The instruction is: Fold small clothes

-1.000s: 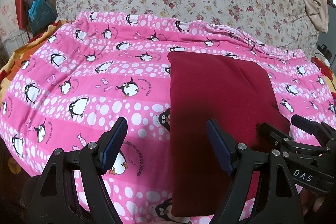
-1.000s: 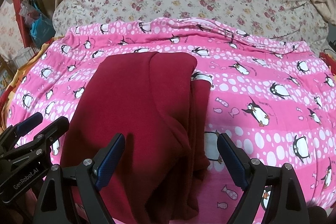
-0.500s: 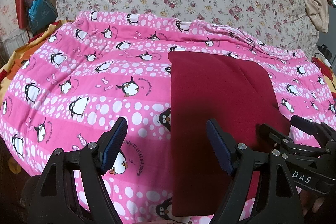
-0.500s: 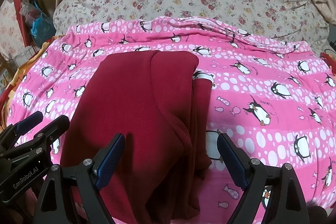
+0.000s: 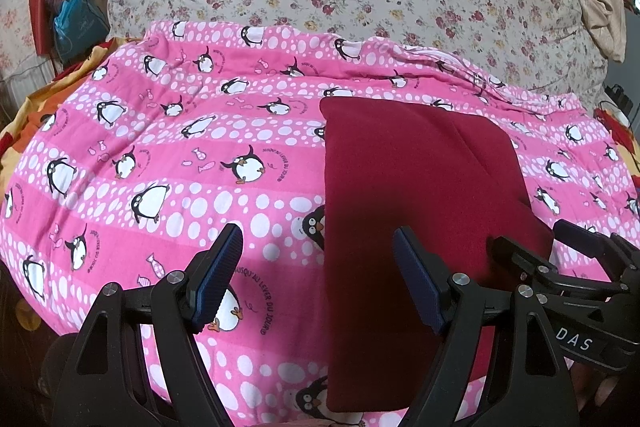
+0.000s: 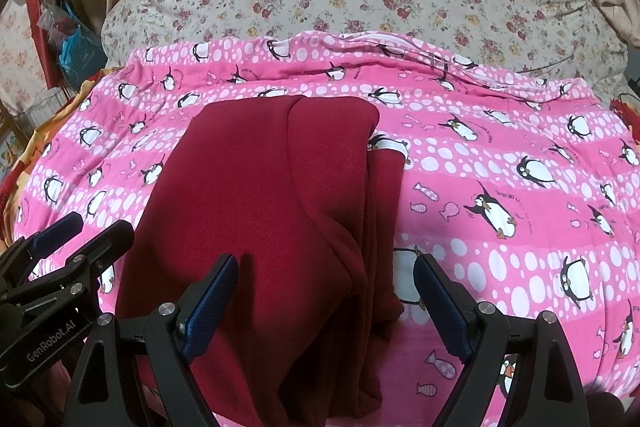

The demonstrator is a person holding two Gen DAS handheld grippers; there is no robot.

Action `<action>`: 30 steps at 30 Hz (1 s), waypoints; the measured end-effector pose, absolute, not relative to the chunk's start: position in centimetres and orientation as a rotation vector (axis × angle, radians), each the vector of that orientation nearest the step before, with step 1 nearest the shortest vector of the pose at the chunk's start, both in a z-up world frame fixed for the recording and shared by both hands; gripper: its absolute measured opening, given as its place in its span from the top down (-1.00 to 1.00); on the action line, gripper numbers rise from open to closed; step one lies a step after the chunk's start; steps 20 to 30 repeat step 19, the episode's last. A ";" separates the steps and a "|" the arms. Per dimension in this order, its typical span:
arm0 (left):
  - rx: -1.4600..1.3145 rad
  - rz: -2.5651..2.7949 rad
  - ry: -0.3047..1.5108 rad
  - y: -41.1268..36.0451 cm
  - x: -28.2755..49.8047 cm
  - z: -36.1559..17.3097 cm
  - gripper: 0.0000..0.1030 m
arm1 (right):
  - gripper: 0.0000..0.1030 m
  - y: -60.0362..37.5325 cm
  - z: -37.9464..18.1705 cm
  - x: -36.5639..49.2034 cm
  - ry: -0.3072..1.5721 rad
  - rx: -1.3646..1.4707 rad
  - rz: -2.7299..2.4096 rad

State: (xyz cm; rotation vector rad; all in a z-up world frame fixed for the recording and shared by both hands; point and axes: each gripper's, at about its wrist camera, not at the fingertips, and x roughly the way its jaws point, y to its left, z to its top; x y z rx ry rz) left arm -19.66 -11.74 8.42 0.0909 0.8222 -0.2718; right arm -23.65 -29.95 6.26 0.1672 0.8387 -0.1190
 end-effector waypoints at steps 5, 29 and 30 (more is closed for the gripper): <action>0.092 -0.273 0.823 -11.7 -19.7 8.4 -0.52 | -0.70 -29.7 6.2 -23.6 0.843 0.165 -0.118; 0.115 -0.290 0.779 -11.0 -19.5 8.5 -0.52 | -0.70 -29.6 6.1 -23.6 0.844 0.164 -0.107; 0.115 -0.290 0.779 -11.0 -19.5 8.5 -0.52 | -0.70 -29.6 6.1 -23.6 0.844 0.164 -0.107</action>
